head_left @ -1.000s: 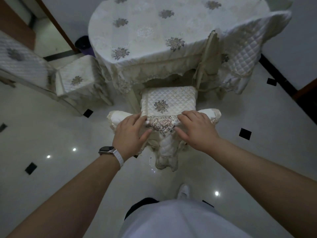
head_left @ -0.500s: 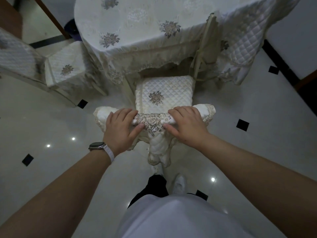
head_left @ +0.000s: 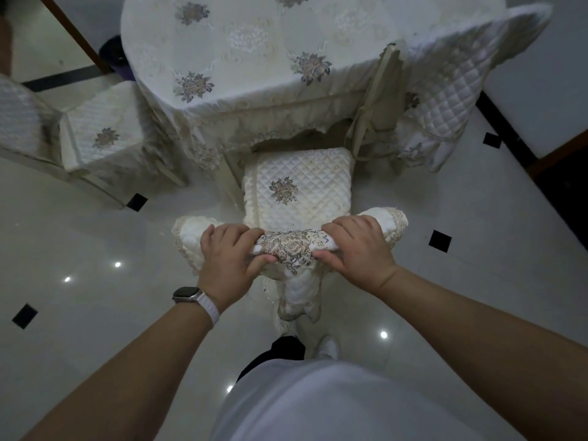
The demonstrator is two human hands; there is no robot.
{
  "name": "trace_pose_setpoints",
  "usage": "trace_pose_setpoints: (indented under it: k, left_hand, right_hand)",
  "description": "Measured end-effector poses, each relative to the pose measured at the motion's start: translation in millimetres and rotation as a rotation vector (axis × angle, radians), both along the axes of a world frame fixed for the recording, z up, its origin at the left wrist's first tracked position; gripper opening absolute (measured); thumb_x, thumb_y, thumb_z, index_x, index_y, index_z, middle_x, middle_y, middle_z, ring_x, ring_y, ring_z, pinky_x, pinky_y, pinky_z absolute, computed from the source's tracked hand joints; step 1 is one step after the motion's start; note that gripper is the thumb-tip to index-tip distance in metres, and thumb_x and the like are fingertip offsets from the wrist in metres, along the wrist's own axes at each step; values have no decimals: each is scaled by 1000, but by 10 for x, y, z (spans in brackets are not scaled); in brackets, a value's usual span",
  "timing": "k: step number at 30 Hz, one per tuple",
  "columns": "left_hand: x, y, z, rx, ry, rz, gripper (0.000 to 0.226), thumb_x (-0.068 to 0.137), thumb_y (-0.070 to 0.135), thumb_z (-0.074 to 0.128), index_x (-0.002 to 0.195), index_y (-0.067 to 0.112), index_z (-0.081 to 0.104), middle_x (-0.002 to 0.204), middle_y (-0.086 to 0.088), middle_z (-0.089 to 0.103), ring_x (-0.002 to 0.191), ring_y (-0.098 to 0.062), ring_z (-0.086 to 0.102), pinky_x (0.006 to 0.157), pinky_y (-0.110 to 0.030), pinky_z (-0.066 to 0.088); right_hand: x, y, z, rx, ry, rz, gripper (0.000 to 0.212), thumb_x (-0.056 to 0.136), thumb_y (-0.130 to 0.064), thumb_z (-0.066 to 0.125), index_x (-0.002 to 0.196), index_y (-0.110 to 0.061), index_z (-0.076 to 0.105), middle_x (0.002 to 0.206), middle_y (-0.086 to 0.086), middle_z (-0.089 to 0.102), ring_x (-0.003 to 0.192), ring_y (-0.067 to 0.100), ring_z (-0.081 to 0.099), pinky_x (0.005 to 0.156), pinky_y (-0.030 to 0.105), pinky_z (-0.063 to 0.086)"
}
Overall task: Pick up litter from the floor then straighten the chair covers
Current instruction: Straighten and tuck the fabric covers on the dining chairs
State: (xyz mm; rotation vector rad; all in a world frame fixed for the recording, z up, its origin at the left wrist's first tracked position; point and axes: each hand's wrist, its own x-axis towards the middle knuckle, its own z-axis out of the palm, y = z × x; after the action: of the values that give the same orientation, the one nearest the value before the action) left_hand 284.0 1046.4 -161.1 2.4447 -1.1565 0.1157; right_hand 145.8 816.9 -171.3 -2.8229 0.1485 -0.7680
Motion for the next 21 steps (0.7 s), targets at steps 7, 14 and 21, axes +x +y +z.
trace_pose_setpoints:
  k: [7,14,21]
  left_hand:
    - [281,-325,107,-68,-30,1,66,88,72,38,105,16,69,96,-3,61,97,-19,47,95,-54,35]
    - [662,-580,257,-125,-57,13,63,87,73,40,103,19,68,92,0,62,94,-19,48,94,-47,33]
    - [981,-743,375,-124,-41,4,70,88,77,31,105,21,69,94,1,62,95,-20,52,95,-40,28]
  right_hand:
    - [279,-307,157,-24,34,-27,66,96,-65,31,99,-10,67,93,7,66,85,27,61,82,36,35]
    - [645,-494,324,-25,25,-77,65,96,-64,31,99,-9,65,93,8,65,85,29,61,81,38,37]
    - [948,-614,441,-20,66,-114,67,96,-65,26,100,-10,65,94,7,64,87,30,60,83,37,34]
